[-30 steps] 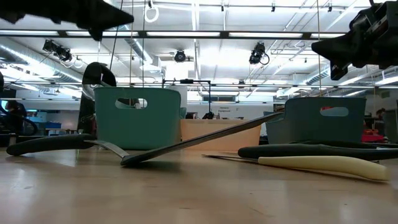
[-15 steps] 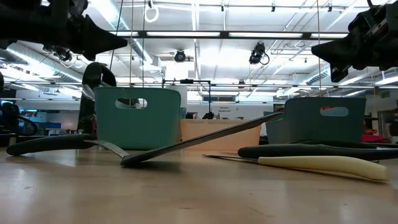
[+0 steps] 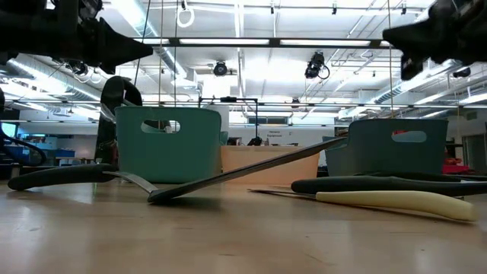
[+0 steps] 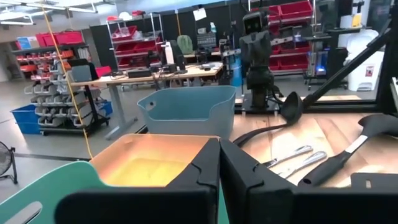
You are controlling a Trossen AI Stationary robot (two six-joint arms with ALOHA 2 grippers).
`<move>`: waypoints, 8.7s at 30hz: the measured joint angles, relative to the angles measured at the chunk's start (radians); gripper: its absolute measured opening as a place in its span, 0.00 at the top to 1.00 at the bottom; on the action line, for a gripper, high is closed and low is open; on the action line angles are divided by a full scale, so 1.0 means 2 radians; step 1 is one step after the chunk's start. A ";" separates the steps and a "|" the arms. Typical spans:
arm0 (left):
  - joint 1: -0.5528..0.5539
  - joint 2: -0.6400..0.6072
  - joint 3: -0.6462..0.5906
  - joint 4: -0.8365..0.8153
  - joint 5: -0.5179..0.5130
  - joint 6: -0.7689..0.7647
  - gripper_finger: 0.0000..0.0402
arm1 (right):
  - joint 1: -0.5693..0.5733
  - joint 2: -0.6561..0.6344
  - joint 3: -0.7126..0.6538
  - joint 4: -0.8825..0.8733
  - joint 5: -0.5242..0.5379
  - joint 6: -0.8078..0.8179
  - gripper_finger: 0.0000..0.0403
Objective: Pick & Place Kitchen Items
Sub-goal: Put the yellow knife into the orange bin, then put the top black spoon into the blue bin
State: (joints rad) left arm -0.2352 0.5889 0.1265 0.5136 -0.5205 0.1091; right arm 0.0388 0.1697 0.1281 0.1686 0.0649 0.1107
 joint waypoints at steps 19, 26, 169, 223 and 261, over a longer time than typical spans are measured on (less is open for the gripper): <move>0.000 -0.001 0.000 0.032 0.006 0.032 0.97 | 0.263 0.645 0.484 -0.397 0.033 0.308 0.96; 0.000 0.000 0.000 0.029 0.006 0.033 0.98 | 0.286 0.785 0.535 -0.349 0.024 0.397 0.79; 0.000 0.000 0.001 0.031 0.044 0.070 0.97 | 0.025 0.479 0.442 -0.372 0.279 0.225 0.79; 0.000 0.000 0.001 0.035 0.041 0.071 0.98 | -0.163 0.845 0.511 -0.273 0.020 0.265 0.79; 0.000 0.000 0.001 0.027 0.022 0.082 0.97 | -0.114 0.695 0.510 -0.190 0.100 0.067 0.71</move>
State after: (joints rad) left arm -0.2348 0.5880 0.1280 0.5667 -0.4774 0.2729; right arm -0.1897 1.5588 1.1488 -0.2120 0.2648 0.2442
